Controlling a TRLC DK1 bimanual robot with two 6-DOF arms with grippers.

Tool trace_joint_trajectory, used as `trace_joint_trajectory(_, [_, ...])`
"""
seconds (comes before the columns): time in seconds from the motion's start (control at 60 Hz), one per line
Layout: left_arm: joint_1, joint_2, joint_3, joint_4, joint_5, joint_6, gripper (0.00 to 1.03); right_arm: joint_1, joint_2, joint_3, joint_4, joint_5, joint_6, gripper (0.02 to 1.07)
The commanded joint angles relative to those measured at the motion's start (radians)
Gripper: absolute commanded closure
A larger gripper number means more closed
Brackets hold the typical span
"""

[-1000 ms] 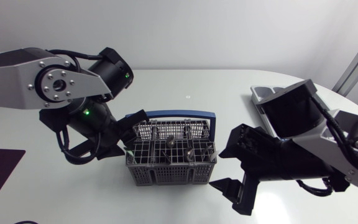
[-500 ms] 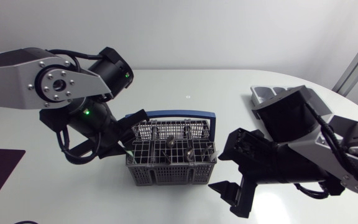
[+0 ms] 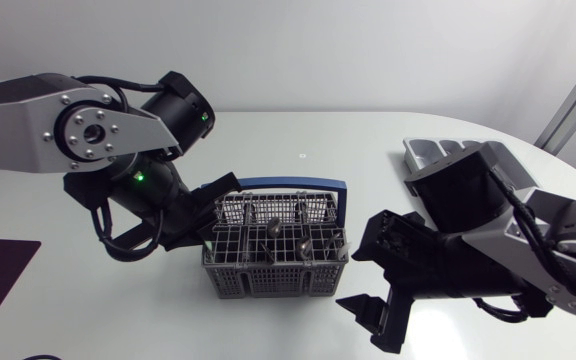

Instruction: Unload the cutlery basket into the drawer organizer.

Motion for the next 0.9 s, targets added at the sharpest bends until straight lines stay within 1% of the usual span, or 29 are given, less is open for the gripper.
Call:
trace_joint_trajectory(0.0, [0.008,-0.011,0.014,-0.011,0.000,0.014,0.98,0.008,0.015,-0.023,0.008,0.010,0.020,0.14])
trace_joint_trajectory(0.633, [0.016,-0.106,0.023,-0.011,0.000,0.019,0.98,0.024,0.014,-0.023,0.005,0.028,0.020,0.14])
trace_joint_trajectory(0.883, [0.007,-0.152,0.040,-0.029,0.000,0.017,0.97,0.038,0.014,-0.019,0.000,0.033,0.024,0.14])
